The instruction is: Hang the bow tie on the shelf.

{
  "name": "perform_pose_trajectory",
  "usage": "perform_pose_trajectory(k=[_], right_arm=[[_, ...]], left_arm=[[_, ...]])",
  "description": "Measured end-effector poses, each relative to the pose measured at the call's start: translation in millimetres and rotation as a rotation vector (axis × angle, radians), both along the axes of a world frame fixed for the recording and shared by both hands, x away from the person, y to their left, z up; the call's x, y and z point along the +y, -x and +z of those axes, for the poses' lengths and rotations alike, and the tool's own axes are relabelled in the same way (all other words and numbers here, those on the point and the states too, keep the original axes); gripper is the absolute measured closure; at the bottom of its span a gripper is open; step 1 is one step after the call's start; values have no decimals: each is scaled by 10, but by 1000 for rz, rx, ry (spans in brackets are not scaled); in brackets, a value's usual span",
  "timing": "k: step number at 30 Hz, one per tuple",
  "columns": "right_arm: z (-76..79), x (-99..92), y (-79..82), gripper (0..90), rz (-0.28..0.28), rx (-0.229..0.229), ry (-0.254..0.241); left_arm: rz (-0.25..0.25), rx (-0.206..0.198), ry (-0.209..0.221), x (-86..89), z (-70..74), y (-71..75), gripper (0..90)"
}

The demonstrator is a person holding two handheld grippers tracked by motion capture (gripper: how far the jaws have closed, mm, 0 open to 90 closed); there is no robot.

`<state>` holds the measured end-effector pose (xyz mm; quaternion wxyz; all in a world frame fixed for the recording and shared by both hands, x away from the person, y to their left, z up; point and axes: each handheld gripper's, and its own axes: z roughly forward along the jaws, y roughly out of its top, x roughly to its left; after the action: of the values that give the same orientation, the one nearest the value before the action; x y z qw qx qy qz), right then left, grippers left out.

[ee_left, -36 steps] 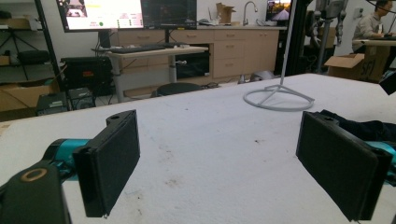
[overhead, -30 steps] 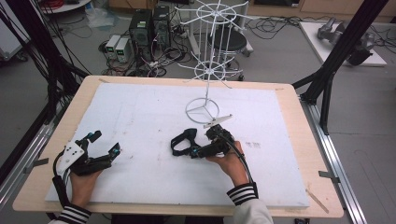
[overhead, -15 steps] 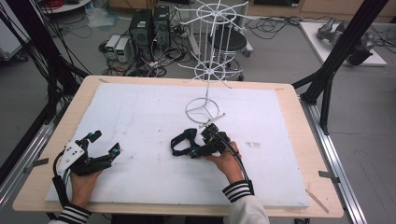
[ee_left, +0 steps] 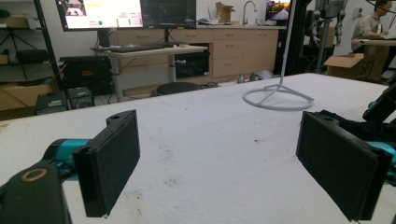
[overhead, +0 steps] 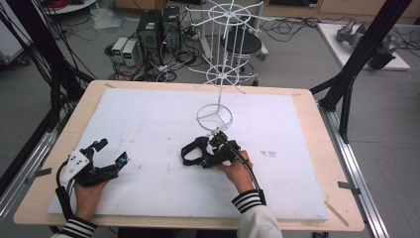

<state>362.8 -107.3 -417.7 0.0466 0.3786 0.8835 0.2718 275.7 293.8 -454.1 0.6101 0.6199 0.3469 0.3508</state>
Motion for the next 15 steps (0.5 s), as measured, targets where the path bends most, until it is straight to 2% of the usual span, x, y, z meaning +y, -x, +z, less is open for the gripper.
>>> perform_pose_trajectory(k=[15], right_arm=[[-24,19,-2,503,11,23,45]], left_arm=[[-1,-1,0,1,0,1,139]])
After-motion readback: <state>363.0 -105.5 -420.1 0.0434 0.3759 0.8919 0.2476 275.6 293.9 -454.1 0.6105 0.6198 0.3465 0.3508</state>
